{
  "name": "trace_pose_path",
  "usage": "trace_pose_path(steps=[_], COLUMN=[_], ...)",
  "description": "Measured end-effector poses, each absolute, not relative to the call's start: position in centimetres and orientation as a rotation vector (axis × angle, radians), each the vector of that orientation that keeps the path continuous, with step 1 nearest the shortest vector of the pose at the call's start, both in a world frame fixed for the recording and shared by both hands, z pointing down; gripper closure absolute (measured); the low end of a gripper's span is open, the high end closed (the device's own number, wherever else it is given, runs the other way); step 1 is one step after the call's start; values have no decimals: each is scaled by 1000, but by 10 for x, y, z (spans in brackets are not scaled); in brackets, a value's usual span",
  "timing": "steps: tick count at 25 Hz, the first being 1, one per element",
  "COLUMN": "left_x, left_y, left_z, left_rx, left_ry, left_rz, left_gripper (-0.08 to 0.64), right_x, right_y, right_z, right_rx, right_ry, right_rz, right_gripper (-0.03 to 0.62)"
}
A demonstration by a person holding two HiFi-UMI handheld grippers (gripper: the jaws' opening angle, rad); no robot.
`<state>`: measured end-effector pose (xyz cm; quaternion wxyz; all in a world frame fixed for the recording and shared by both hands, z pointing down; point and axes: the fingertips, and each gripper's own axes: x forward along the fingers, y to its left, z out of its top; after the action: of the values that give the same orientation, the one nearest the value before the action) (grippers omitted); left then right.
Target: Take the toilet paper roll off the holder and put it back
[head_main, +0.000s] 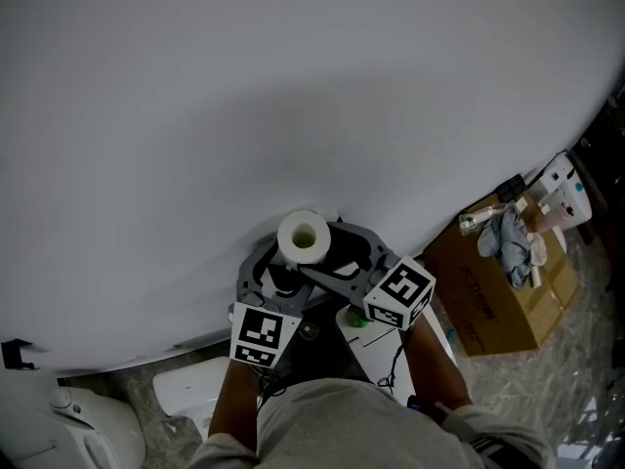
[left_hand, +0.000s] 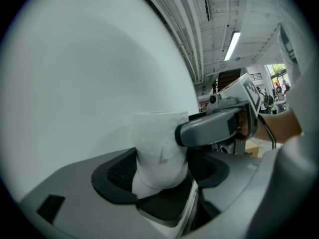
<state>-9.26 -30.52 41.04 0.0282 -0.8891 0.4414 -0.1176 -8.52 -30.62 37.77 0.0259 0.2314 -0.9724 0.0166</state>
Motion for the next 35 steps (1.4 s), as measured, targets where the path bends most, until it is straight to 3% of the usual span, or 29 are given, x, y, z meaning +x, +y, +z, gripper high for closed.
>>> trace_pose_path(steps=[35], left_x=[-103], left_y=[-296], left_z=[421], left_rx=[-2789], left_ry=[1435], left_rz=[-303], left_gripper=[239], right_x=[-83], right_y=[-302], right_z=[396], right_rx=[822], right_ry=[-2910], right_rz=[75], right_gripper=[270])
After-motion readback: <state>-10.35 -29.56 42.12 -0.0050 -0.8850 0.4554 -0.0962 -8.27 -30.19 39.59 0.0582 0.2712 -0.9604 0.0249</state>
